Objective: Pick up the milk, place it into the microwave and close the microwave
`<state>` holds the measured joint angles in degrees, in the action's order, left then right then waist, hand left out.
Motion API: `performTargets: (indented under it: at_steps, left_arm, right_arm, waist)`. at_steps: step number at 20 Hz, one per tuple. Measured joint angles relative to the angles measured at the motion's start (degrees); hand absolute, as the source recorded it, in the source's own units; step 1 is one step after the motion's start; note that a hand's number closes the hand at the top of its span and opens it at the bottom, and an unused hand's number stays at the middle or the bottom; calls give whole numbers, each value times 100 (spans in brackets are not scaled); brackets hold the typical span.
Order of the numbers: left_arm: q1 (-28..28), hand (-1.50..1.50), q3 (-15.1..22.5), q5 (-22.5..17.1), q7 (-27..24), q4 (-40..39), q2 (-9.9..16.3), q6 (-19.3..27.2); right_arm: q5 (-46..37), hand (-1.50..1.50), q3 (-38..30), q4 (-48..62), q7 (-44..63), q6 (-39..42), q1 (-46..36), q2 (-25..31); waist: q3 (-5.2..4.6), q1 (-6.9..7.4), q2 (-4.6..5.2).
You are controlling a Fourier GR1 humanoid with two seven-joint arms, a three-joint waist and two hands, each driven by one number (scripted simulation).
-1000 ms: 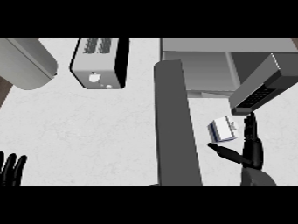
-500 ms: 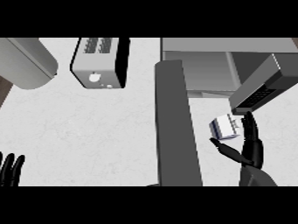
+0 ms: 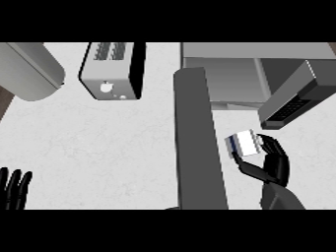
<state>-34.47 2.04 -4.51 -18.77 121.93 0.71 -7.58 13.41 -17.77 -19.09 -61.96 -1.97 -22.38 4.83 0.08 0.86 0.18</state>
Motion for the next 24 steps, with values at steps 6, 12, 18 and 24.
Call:
performTargets:
  at_steps: [6,12,18,24]
  left_arm:
    - [-71,-150,-186,-213,85,144,95,-119]
    - [-216,-150,-129,-142,24,223,31,-131]
    - [-407,-150,-266,-216,-123,211,29,-225]
    - [-487,-150,-447,-421,-110,248,105,-341]
  right_arm:
    - [-117,150,269,-179,289,782,-17,259]
    - [-289,150,672,-501,705,1528,-74,534]
    - [-456,150,1218,-1611,1079,1677,389,391]
    - [-442,150,1743,-3624,2060,1472,1244,90]
  waist:
    - [-1,-8,-10]
    - [-5,-26,-24]
    - [-13,-95,-50]
    - [-19,-151,-64]
